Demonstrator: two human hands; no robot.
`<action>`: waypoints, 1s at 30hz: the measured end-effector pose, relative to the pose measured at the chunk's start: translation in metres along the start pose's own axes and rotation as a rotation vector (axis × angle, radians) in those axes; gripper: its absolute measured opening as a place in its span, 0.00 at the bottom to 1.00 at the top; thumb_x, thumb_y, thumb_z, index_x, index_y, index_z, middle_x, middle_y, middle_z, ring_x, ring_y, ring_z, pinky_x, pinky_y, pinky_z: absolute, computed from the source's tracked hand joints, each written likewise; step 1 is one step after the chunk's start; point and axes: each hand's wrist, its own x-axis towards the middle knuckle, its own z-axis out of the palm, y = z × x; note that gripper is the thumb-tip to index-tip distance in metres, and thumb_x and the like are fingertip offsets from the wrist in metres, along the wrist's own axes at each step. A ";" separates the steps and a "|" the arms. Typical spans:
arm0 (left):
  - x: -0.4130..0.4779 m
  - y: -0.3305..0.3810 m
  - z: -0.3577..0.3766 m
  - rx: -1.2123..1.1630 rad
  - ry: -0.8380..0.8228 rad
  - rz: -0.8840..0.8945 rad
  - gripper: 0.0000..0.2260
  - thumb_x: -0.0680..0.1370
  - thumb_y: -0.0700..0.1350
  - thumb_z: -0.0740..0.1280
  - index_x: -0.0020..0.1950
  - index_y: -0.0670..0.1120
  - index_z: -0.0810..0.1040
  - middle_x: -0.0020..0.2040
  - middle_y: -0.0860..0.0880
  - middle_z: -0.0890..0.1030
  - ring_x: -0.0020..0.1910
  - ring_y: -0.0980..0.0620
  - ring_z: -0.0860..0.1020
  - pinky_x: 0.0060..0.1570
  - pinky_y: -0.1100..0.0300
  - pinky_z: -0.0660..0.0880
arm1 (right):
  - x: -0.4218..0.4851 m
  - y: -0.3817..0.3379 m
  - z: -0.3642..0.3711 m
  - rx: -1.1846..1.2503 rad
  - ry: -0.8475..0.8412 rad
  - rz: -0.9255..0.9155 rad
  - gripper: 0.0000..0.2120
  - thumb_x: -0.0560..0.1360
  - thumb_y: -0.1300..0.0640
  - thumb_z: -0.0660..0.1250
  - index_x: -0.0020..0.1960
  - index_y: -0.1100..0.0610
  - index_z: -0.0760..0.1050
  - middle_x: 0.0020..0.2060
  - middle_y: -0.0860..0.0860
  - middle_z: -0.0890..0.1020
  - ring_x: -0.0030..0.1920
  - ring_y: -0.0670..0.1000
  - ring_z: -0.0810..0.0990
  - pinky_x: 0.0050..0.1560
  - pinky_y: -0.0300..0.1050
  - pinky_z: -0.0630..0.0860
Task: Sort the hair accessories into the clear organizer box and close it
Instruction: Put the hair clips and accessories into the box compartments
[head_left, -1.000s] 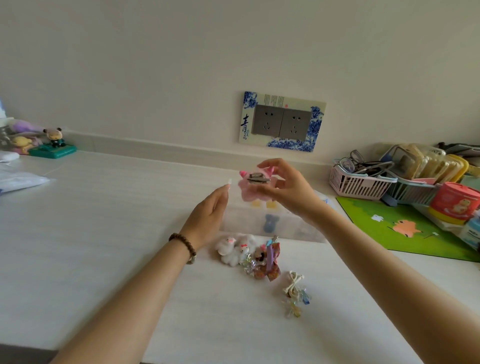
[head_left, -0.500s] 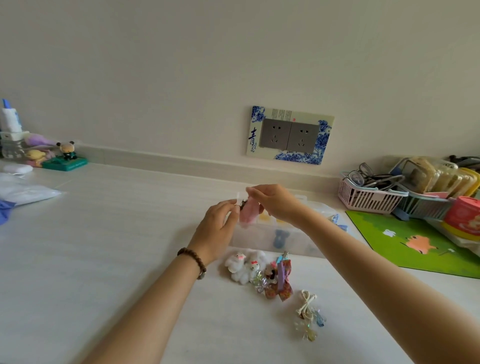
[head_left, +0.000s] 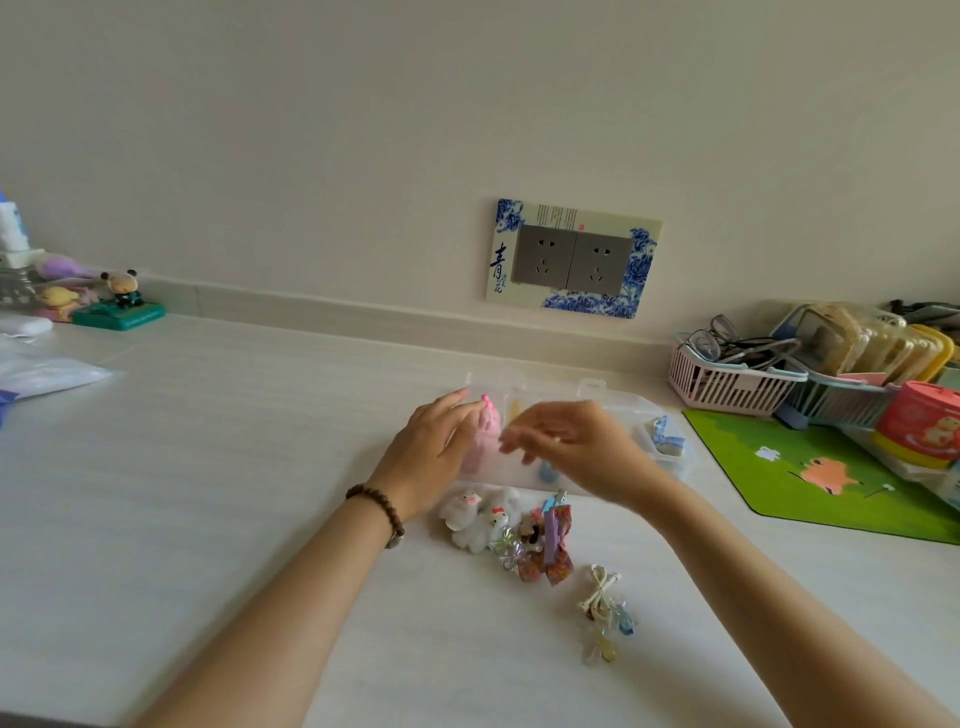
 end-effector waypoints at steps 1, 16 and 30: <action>0.000 -0.001 0.000 -0.003 -0.002 -0.008 0.18 0.81 0.53 0.49 0.68 0.55 0.68 0.73 0.54 0.63 0.71 0.55 0.59 0.68 0.60 0.56 | -0.006 0.002 0.003 -0.097 -0.042 0.006 0.08 0.74 0.50 0.65 0.49 0.51 0.80 0.44 0.45 0.84 0.40 0.40 0.81 0.45 0.31 0.77; 0.001 -0.005 0.006 -0.178 0.024 -0.040 0.16 0.80 0.51 0.52 0.67 0.54 0.69 0.73 0.55 0.61 0.70 0.58 0.61 0.68 0.59 0.61 | -0.023 0.020 0.036 0.013 -0.014 0.147 0.22 0.66 0.53 0.76 0.56 0.52 0.72 0.43 0.46 0.76 0.43 0.43 0.76 0.48 0.37 0.76; 0.003 -0.006 0.008 -0.241 0.063 -0.029 0.15 0.80 0.46 0.55 0.65 0.48 0.71 0.72 0.52 0.64 0.67 0.61 0.62 0.66 0.64 0.59 | 0.023 0.013 -0.024 0.342 0.398 0.098 0.07 0.69 0.60 0.73 0.44 0.57 0.76 0.39 0.52 0.82 0.35 0.45 0.81 0.43 0.38 0.79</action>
